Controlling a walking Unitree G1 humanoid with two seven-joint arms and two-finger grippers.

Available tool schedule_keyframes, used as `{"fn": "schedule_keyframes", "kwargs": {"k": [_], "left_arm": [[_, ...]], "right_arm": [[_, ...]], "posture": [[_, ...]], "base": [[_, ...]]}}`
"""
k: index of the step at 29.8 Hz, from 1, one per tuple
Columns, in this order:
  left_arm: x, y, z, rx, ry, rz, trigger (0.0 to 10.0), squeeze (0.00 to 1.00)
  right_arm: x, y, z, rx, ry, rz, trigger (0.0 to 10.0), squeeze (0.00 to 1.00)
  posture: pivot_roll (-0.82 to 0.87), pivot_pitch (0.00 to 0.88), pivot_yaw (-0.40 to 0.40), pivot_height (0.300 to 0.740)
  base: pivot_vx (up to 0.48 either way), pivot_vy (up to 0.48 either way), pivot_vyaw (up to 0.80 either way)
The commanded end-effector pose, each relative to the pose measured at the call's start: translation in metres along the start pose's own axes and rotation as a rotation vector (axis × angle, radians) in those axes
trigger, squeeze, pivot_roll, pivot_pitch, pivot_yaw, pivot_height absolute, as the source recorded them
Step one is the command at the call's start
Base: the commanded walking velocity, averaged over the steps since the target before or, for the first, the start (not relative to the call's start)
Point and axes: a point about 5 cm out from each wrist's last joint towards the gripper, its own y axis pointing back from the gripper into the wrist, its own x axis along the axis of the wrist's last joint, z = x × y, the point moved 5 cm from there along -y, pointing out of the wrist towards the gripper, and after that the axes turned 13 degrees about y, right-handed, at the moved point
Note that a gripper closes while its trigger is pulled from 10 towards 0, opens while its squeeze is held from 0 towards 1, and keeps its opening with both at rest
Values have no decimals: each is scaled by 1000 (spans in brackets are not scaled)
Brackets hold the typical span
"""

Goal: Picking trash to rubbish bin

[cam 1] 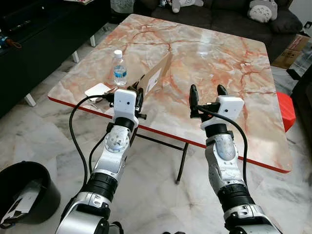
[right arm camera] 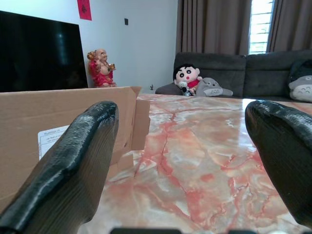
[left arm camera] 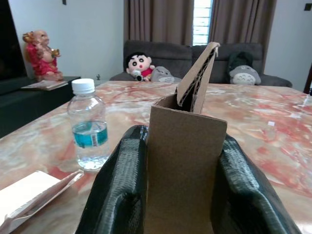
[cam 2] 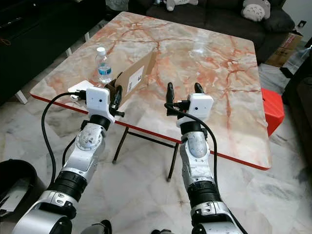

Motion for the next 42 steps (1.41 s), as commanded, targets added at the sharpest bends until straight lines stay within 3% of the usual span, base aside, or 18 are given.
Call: {"fn": "schedule_keyframes", "kwargs": {"k": [1,2,5,6,10,11,12,14,15,23,26,31,38,42], "left_arm": [[5,-3,10,-39,-10,23,3569,0],[5,-3,10,-31,-11,22,10000,0],[5,-3,10,-35,-13,20,10000,0],[6,-3,11,-44,-14,30,0,0],[7,-4,11,-41,-12,28,0,0],[5,-4,10,-34,-18,20,1176,0],[5,-4,9,-30,-20,18,8549,0],[5,-4,9,-25,-21,18,8549,0],[5,-4,8,-20,-23,17,9882,0],[5,-4,7,-13,-30,20,10000,0],[13,-4,9,-17,-23,65,10000,0],[55,-7,19,-57,-84,252,10000,0],[72,-7,23,-65,-78,333,10000,0],[108,-8,27,-76,-94,469,10000,0]], "right_arm": [[0,2,6,-22,-5,-4,10000,0],[-1,2,6,-22,-5,-5,10000,0],[-1,2,5,-22,-5,-7,10000,0],[-2,2,5,-21,-6,-8,10000,0],[-2,2,5,-20,-6,-9,10000,0],[-2,2,5,-20,-6,-9,10000,0],[-2,2,5,-20,-6,-9,10000,0],[-1,2,4,-20,-6,-8,10000,0],[-2,2,4,-19,-6,-8,10000,0],[-1,2,4,-17,-6,-9,10000,0],[-1,2,4,-17,-6,-5,10000,0],[1,1,6,-22,-5,2,10000,0],[1,1,6,-22,-6,6,10000,0],[3,2,7,-28,-9,14,10000,0]], "posture": [[97,121,-125,740],[97,121,-125,740],[96,120,-124,740],[96,120,-124,740],[98,119,-124,740],[98,119,-124,740],[98,119,-124,740],[98,119,-124,740],[97,120,-124,740],[96,119,-124,740],[96,119,-124,740],[97,121,-127,740],[97,121,-128,740],[94,120,-127,740]], "base": [[0,0,0],[0,0,0],[0,0,0],[0,0,0],[0,0,0],[0,0,0],[0,0,0],[0,0,0],[0,0,0],[0,0,0],[0,0,0],[0,0,0],[0,0,0],[0,0,0]]}}
